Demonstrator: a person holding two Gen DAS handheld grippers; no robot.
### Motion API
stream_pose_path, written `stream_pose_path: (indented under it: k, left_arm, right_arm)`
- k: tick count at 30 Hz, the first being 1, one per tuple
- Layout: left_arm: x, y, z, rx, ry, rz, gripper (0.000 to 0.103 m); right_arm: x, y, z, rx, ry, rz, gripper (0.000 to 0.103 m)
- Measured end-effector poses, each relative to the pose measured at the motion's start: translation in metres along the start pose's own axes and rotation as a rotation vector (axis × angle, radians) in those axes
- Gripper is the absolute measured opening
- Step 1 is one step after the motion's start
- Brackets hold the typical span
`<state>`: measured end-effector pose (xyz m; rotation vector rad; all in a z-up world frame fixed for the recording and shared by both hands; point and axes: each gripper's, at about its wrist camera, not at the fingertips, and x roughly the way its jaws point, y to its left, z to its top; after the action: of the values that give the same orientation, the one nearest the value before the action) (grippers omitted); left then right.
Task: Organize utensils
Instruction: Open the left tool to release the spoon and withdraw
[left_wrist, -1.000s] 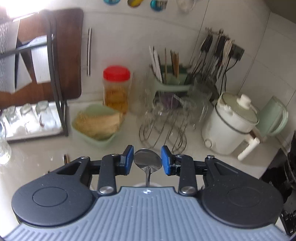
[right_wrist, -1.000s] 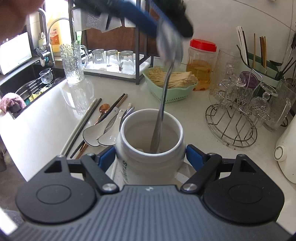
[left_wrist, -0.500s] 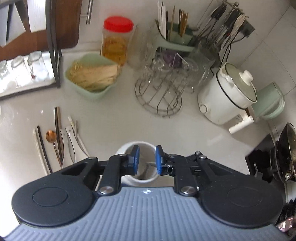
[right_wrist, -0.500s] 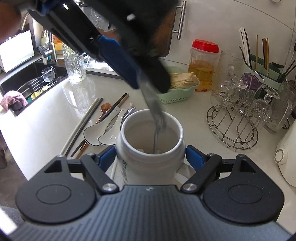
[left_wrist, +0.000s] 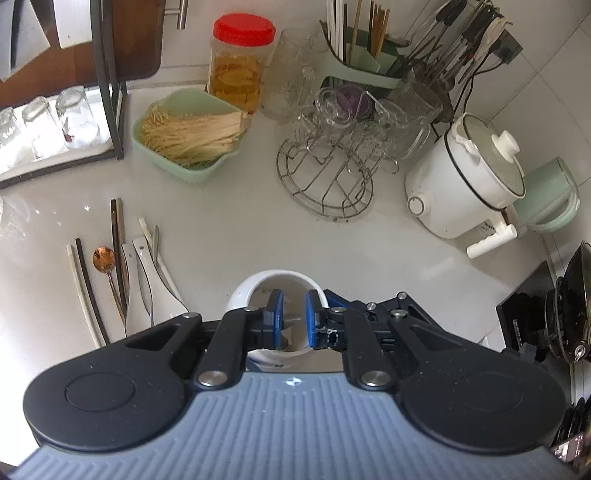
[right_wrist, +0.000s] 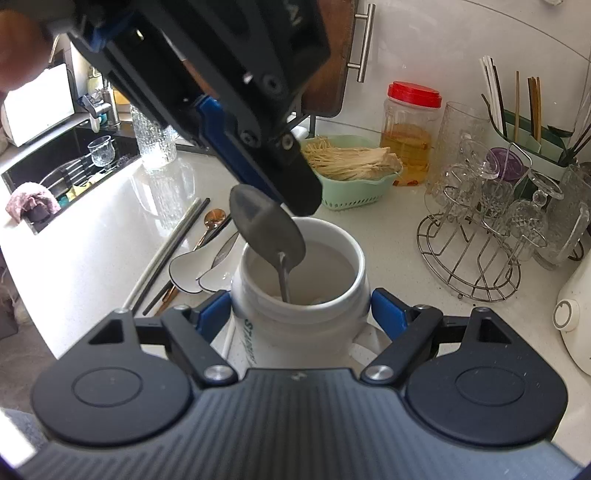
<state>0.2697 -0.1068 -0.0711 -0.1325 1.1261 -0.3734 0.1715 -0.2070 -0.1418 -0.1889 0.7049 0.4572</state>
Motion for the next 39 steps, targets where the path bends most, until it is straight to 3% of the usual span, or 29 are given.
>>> stream_pose_path:
  k: [5, 10, 18, 35, 39]
  left_arm:
    - [-0.014, -0.004, -0.002, 0.011, -0.045, 0.03, 0.017]
    - [-0.035, -0.004, -0.01, 0.012, -0.108, 0.072, 0.03]
    - [-0.062, 0.014, -0.04, -0.039, -0.177, 0.14, 0.037]
    - [-0.067, 0.074, -0.096, -0.234, -0.216, 0.276, 0.039]
    - [-0.061, 0.091, -0.111, -0.316, -0.222, 0.272, 0.039]
  right_arm:
    - [0.0, 0.0, 0.0, 0.004, 0.003, -0.001, 0.085]
    - [0.0, 0.001, 0.001, 0.005, 0.011, -0.009, 0.085]
    - [0.0, 0.004, 0.0, 0.012, 0.005, -0.02, 0.085]
    - [-0.001, 0.007, 0.001, 0.033, 0.004, -0.052, 0.085]
    - [-0.003, 0.008, -0.001, 0.034, 0.012, -0.05, 0.085]
